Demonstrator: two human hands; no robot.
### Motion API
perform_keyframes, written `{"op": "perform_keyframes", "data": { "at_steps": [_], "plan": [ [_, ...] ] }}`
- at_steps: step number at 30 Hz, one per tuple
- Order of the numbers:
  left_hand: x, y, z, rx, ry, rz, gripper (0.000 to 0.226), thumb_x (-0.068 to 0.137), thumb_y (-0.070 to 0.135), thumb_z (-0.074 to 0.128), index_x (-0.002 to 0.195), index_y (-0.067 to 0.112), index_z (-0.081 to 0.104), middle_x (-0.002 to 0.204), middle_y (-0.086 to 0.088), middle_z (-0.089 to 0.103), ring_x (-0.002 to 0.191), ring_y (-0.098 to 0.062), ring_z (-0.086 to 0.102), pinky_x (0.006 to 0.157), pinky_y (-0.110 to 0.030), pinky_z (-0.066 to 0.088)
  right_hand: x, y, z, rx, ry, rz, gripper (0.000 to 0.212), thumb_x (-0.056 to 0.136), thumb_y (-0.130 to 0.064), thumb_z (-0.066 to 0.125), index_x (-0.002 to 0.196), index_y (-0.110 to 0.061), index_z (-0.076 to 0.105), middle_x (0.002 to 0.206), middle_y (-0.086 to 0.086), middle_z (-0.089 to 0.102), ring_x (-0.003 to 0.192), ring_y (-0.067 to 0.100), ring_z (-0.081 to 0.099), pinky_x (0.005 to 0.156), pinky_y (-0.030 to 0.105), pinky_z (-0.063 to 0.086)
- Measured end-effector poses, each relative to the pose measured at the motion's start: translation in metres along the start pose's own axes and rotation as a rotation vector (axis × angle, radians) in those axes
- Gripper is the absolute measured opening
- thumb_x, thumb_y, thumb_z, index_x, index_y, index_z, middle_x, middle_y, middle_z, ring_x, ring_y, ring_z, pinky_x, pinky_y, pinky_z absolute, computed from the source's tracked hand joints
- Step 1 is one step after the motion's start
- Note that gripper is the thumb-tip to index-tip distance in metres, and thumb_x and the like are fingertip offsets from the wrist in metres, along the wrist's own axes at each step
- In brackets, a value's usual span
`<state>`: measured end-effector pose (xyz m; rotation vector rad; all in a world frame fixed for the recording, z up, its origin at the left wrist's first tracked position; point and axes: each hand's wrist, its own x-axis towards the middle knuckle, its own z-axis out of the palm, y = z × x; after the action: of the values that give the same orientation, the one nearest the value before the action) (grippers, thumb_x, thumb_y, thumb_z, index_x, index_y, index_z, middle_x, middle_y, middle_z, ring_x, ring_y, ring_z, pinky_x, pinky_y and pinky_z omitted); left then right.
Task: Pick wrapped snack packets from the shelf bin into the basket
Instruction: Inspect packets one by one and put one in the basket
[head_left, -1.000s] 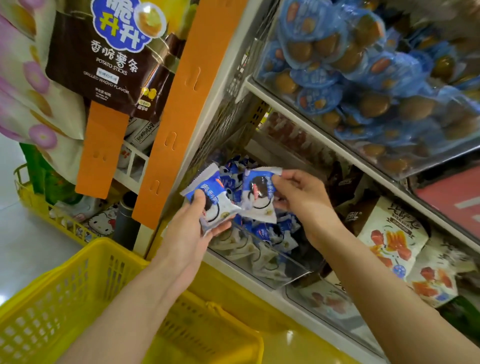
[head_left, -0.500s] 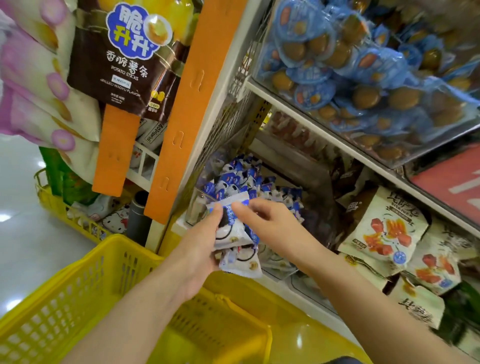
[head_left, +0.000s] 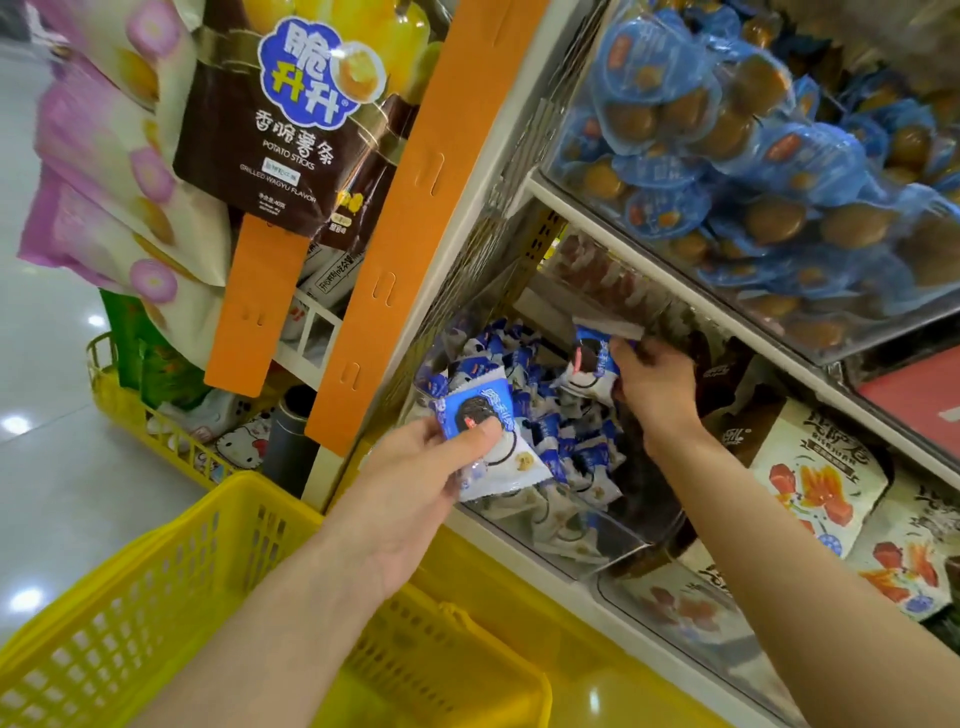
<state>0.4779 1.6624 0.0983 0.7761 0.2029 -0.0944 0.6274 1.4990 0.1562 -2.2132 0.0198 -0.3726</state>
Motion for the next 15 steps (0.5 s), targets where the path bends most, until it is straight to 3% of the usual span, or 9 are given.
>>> {"op": "perform_keyframes", "data": {
  "at_steps": [2, 5, 8, 13, 15],
  "plan": [
    [0.002, 0.002, 0.000, -0.001, 0.028, 0.007, 0.035, 0.076, 0.010, 0.065, 0.110, 0.011, 0.060, 0.103, -0.008, 0.071, 0.093, -0.017, 0.068, 0.080, -0.030, 0.055, 0.016, 0.014, 0.006, -0.275, -0.019, -0.017, 0.032, 0.096, -0.029, 0.048, 0.066, -0.020, 0.046, 0.073, 0.012, 0.051, 0.075, 0.025, 0.050, 0.065, 0.029, 0.033],
    [0.002, 0.004, -0.002, 0.036, 0.052, -0.002, 0.038, 0.075, 0.011, 0.066, 0.111, 0.015, 0.058, 0.104, -0.008, 0.070, 0.096, -0.022, 0.067, 0.087, -0.043, 0.053, 0.031, 0.034, 0.014, -0.576, -0.051, 0.003, 0.029, 0.098, -0.029, 0.040, 0.100, -0.007, 0.059, 0.098, 0.018, 0.060, 0.095, 0.034, 0.056, 0.069, 0.027, 0.033],
    [0.002, 0.007, -0.002, 0.094, 0.094, 0.033, 0.037, 0.077, 0.013, 0.067, 0.112, 0.017, 0.057, 0.101, -0.004, 0.071, 0.096, -0.022, 0.067, 0.092, -0.047, 0.049, 0.038, 0.049, 0.021, -0.693, -0.021, 0.010, 0.030, 0.098, -0.025, 0.040, 0.106, -0.004, 0.059, 0.107, 0.020, 0.061, 0.098, 0.034, 0.057, 0.071, 0.029, 0.036],
    [0.009, 0.010, -0.003, 0.142, 0.129, 0.071, 0.025, 0.079, 0.014, 0.068, 0.102, 0.019, 0.060, 0.089, 0.001, 0.073, 0.088, -0.016, 0.069, 0.086, -0.041, 0.053, 0.047, 0.062, 0.035, -0.852, -0.263, 0.088, 0.027, 0.094, -0.027, 0.050, 0.103, -0.005, 0.063, 0.105, 0.017, 0.064, 0.089, 0.028, 0.059, 0.068, 0.029, 0.040],
    [0.012, 0.011, -0.002, 0.150, 0.120, 0.078, 0.023, 0.080, 0.015, 0.068, 0.101, 0.018, 0.060, 0.090, 0.000, 0.073, 0.089, -0.017, 0.069, 0.083, -0.039, 0.054, 0.051, 0.062, 0.039, -0.833, -0.276, 0.090, 0.031, 0.094, -0.029, 0.051, 0.107, -0.003, 0.062, 0.109, 0.017, 0.063, 0.097, 0.030, 0.060, 0.072, 0.031, 0.043]
  ]
}}
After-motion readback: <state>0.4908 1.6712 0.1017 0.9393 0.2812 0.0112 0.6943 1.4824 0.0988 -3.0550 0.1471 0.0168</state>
